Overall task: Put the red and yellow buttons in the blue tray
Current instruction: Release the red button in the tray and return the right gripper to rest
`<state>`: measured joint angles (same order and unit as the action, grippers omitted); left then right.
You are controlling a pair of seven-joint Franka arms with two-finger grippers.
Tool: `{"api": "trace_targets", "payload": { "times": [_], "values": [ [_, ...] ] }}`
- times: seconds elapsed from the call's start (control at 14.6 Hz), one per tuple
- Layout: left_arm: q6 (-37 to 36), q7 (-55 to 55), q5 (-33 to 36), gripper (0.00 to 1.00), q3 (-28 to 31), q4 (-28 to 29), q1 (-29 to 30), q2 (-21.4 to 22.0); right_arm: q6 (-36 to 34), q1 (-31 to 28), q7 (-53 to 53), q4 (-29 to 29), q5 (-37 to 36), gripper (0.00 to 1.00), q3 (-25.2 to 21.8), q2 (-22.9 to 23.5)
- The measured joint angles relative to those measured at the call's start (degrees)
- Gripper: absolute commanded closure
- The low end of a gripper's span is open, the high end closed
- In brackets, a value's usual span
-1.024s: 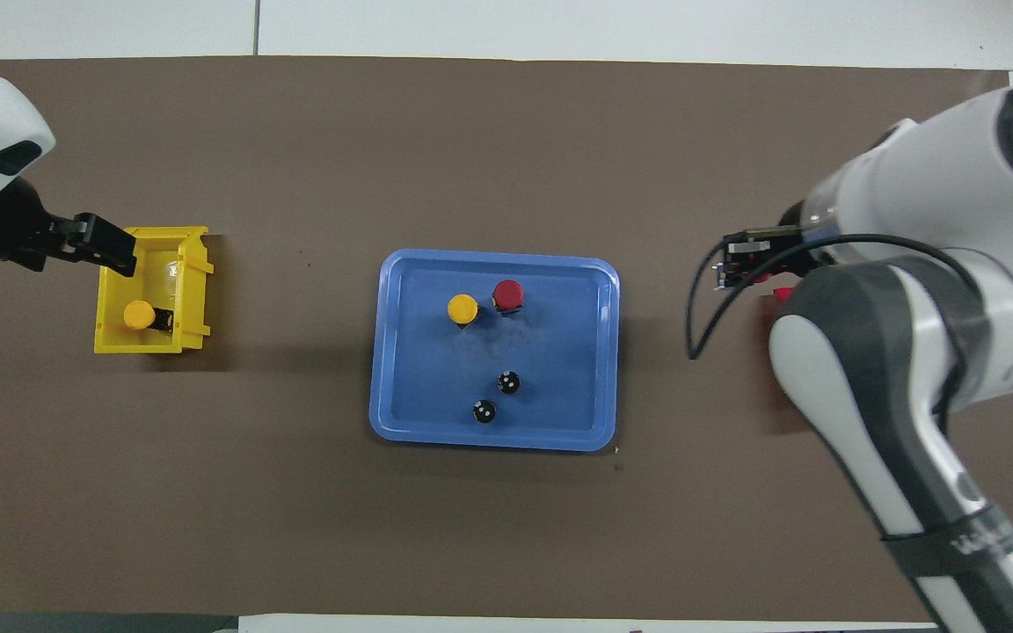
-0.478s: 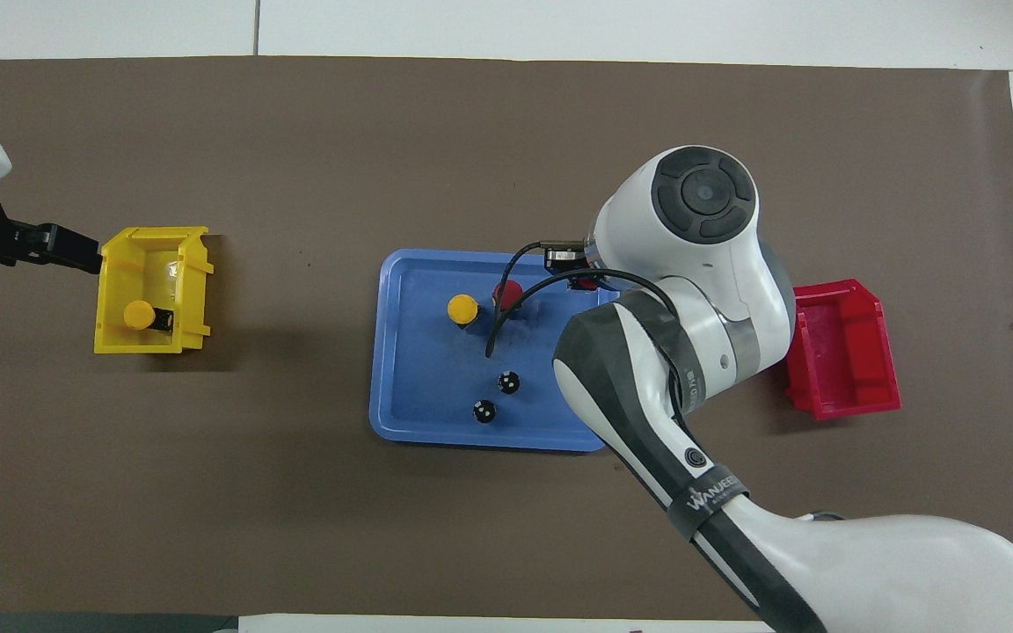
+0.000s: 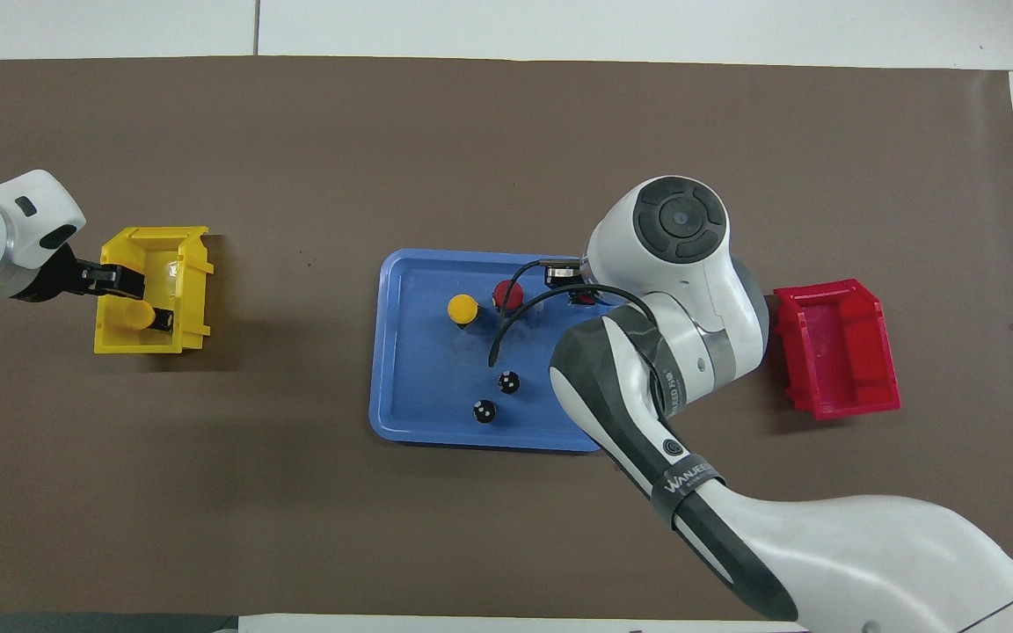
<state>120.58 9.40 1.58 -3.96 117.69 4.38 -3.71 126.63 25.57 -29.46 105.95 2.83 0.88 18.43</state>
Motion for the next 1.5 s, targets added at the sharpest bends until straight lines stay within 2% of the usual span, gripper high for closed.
{"api": "trace_targets", "payload": {
  "times": [0.07,0.14,0.2,0.27,0.55,0.61,0.75,0.82,0.89,0.96,1.23,1.3,1.37,1.5],
  "values": [
    [0.6,-0.02,-0.01,0.27,0.0,0.81,0.04,0.02,0.34,0.29,-0.02,0.2,0.0,0.57,0.0,0.24],
    [1.54,-0.16,-0.03,0.27,-0.02,1.8,0.04,0.05,0.63,0.46,-0.03,0.47,-0.02,0.27,0.01,0.38],
    [2.51,-0.41,-0.04,0.27,-0.07,2.81,0.04,0.06,0.67,0.49,-0.03,0.61,-0.04,0.04,0.0,0.44],
    [3.46,-0.75,-0.05,0.27,-0.15,3.74,0.03,0.07,0.68,0.48,-0.04,0.61,-0.05,0.0,-0.07,0.45],
    [5.81,-1.75,-0.06,0.27,-0.36,6.11,-0.06,0.1,-0.12,-1.06,-0.08,-1.43,-0.4,0.0,-1.57,-0.37],
    [6.26,-1.8,-0.06,0.27,-0.36,6.6,-0.06,0.12,-2.52,-2.76,-0.08,-3.13,-0.52,0.0,-1.76,-1.28],
    [6.86,-1.91,-0.07,0.3,-0.36,7.26,-0.07,0.14,-11.87,-7.43,0.16,-7.81,-1.38,0.0,-1.94,-4.15],
    [6.89,-2.11,-0.07,0.49,-0.36,7.34,-0.07,0.15,-16.82,-9.78,1.0,-10.0,-2.32,0.0,-1.99,-5.81],
    [6.89,-2.48,-0.07,0.85,-0.37,7.36,-0.08,0.17,-21.24,-11.92,2.55,-11.68,-2.76,0.0,-2.01,-7.53],
    [6.9,-2.97,-0.07,0.98,-0.39,7.37,-0.1,0.19,-24.73,-13.79,4.38,-12.76,-2.93,0.0,-2.05,-9.21],
    [6.22,-3.8,-0.1,0.98,-0.47,6.73,-0.12,0.28,-34.35,-20.94,13.08,-13.82,-3.1,0.0,-2.11,-15.43],
    [3.63,-3.89,-0.14,0.98,-0.52,5.07,-0.13,0.31,-36.89,-22.65,15.27,-14.47,-3.1,0.0,-2.1,-16.52],
    [-0.95,-3.92,-0.2,0.98,-0.61,1.87,-0.25,0.32,-39.83,-24.26,17.27,-15.79,-3.1,0.0,-2.08,-17.3],
    [-12.87,-4.58,-0.42,0.98,-0.89,-8.2,-0.95,0.3,-43.57,-26.96,20.62,-18.96,-3.09,0.0,-2.09,-17.97]
  ]
}}
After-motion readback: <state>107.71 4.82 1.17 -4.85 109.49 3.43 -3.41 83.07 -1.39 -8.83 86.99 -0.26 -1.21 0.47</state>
